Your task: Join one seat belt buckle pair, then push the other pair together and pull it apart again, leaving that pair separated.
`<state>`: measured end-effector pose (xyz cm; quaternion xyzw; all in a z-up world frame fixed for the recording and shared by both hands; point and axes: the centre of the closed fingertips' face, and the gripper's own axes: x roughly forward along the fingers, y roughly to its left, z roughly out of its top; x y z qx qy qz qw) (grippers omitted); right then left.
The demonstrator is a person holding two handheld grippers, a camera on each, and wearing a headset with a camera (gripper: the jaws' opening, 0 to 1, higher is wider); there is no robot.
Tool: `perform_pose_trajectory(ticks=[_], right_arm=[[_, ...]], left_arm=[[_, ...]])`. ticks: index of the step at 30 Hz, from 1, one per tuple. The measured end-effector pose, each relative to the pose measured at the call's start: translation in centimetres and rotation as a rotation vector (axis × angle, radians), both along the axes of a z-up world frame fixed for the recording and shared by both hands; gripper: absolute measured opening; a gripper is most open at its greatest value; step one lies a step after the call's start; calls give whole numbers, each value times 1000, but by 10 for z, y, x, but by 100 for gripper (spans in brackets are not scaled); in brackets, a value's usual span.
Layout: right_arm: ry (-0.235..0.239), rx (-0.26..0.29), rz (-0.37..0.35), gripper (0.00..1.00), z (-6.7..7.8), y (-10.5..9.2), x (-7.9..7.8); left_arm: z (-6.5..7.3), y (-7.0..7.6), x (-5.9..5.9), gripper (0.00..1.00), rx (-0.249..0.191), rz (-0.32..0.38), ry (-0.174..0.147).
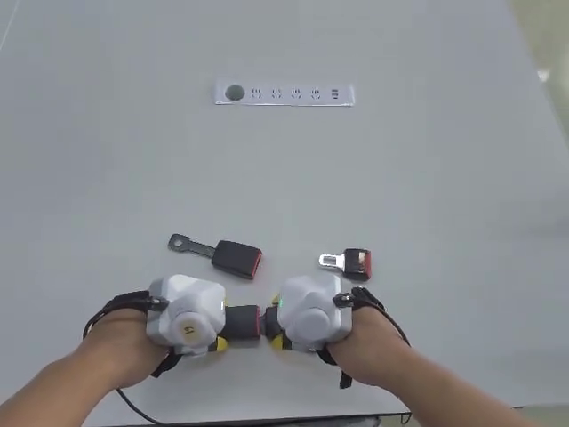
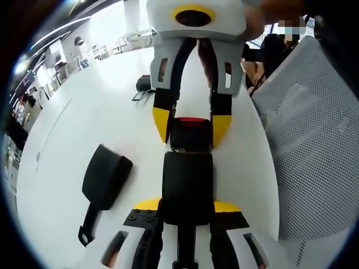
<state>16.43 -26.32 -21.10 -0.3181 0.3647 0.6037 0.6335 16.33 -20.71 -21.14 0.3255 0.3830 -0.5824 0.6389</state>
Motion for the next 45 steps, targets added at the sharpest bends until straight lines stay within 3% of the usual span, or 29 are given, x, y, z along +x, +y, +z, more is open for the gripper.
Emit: perform_pose_trajectory(ticks=[12,17,23,29,38,45], right_arm=[[-33,-21,15,34,2,0,1],[-40,-22,19,35,7,2,-1],[-50,-3,8,37,15,0,-2],[-55,18,-8,38,26,-8,-2],[-74,27,-67,38,40,-30,14],[-92,3,-124,37,40,-55,38]], left_arm=[[4,-2,-1,33,47,2,11],[8,-1,0,33,39,26,15],[31,-5,7,42,1,43,-27],[49,-7,15,42,-40,34,-50],[56,-4,35,44,-41,34,-80],[49,0,49,45,-5,13,-103]])
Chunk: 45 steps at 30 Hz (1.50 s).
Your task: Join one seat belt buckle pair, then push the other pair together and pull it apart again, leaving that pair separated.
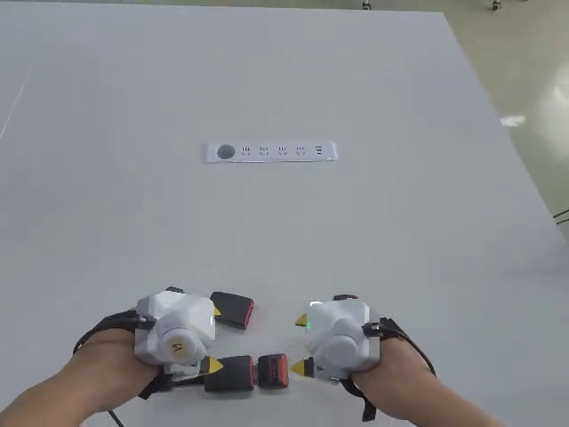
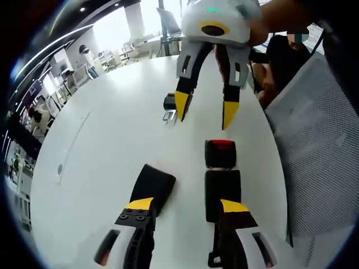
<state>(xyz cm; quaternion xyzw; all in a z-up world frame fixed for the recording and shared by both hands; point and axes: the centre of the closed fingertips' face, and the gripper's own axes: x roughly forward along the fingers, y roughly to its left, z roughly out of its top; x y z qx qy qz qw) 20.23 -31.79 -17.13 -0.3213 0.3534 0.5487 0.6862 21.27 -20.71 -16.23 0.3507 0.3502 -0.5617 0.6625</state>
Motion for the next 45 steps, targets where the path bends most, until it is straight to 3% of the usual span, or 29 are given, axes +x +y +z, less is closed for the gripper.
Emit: perform_pose_trajectory(ticks=[12,17,21,29,36,41,43,45], right_arm=[[-17,-58,-59,37,-3,-40,31],[-4,-96,-76,37,-17,-61,39],[0,-115,-83,37,-20,-71,44],[-2,-145,-62,37,-30,-82,56],[26,-174,-16,34,-41,-83,56],[44,-179,4,33,-43,-82,57],[40,-205,44,33,-46,-85,57],[57,-192,32,33,-43,-84,58]], left_arm=[[-11,8,30,45,28,-15,-30],[-17,9,43,45,48,-36,-40],[-22,7,49,44,70,-69,-46],[-37,12,54,42,108,-98,-28],[-40,10,59,37,108,-57,-2],[-41,10,62,33,114,-56,-6],[-42,11,62,33,118,-50,-5],[-43,12,62,32,127,-49,-12]])
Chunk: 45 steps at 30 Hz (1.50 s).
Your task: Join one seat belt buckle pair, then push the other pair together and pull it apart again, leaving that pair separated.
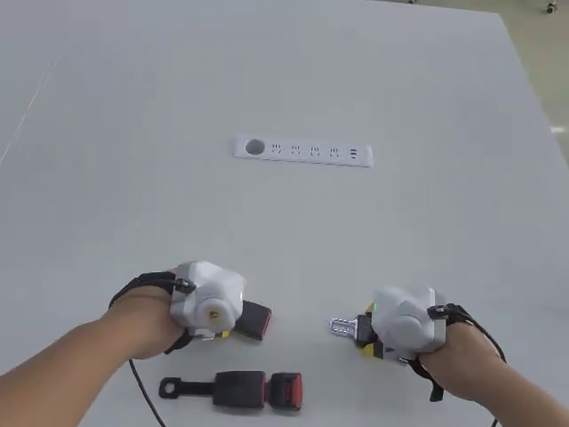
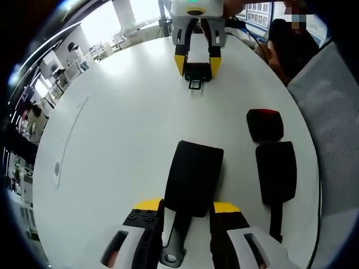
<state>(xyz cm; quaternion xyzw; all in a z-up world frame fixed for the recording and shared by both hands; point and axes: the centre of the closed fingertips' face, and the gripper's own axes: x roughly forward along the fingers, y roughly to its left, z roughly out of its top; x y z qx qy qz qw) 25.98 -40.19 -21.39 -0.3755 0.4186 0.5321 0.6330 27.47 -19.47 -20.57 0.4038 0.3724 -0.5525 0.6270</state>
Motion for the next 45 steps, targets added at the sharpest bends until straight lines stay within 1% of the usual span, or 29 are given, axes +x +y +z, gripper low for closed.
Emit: perform_pose_trajectory(ticks=[2,5,12,17,19,23,26,31,40,42,45], right_arm=[[10,-1,12,33,0,-1,1],[27,-6,24,33,-2,0,2],[40,-52,73,33,0,2,1],[41,-63,75,33,0,1,1],[41,-57,64,33,2,1,0],[36,-50,56,32,3,3,0],[39,0,19,32,6,12,1],[36,1,26,32,3,20,0],[26,36,66,32,1,55,-3],[21,43,69,32,1,63,-3],[16,52,69,32,0,72,1]], left_arm=[[1,0,0,32,-2,6,3],[1,1,-1,31,-2,8,-1],[4,0,-3,31,11,24,-8],[4,0,-3,30,25,39,3],[1,2,-2,30,25,44,7],[2,2,-3,30,22,49,11],[1,1,-3,30,32,36,5],[0,2,-3,30,47,29,1],[-1,3,-3,30,39,53,5],[-2,3,-3,30,46,57,5],[-1,2,-4,30,59,48,2]])
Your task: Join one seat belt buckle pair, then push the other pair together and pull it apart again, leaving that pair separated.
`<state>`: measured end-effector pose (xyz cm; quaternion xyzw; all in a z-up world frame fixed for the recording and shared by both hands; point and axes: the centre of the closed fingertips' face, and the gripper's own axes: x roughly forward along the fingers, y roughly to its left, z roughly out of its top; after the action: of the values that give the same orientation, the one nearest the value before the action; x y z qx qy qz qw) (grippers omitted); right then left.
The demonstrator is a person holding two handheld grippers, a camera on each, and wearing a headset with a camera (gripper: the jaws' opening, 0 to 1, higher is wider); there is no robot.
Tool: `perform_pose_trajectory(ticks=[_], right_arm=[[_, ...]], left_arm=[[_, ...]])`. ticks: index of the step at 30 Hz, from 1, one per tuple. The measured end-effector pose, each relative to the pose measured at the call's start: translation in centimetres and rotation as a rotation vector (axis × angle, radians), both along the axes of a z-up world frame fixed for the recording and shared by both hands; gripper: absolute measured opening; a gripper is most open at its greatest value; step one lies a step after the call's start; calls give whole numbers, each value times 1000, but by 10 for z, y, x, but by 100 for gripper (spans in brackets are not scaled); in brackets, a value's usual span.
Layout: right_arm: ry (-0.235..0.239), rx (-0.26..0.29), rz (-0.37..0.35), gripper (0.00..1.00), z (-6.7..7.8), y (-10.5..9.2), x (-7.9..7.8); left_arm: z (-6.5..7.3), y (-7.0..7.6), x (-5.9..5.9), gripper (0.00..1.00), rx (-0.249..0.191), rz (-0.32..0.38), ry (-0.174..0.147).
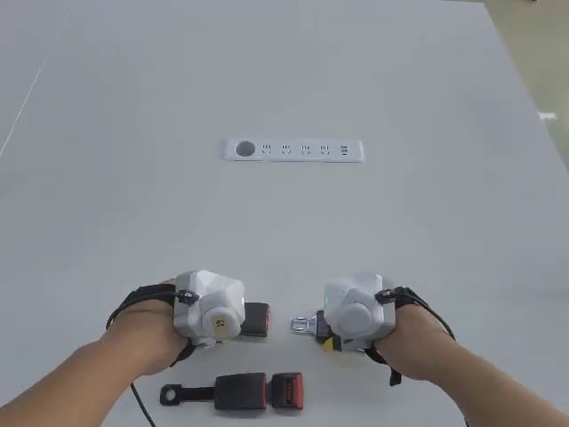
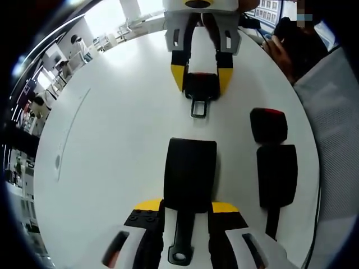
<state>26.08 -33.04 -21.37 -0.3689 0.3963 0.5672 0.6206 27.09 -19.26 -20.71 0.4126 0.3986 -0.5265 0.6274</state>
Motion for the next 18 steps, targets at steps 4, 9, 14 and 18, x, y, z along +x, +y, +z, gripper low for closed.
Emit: perform_pose_trajectory(ticks=[4,9,14,18], right_arm=[[-18,-6,15,32,2,11,-1],[-19,-3,25,32,3,22,0],[-24,18,6,32,3,34,1],[-29,28,15,32,2,43,2]], left_arm=[[0,0,0,30,-6,4,6],[0,0,0,30,-6,9,8],[0,0,0,30,-8,9,11],[2,-1,-1,29,-12,12,13]])
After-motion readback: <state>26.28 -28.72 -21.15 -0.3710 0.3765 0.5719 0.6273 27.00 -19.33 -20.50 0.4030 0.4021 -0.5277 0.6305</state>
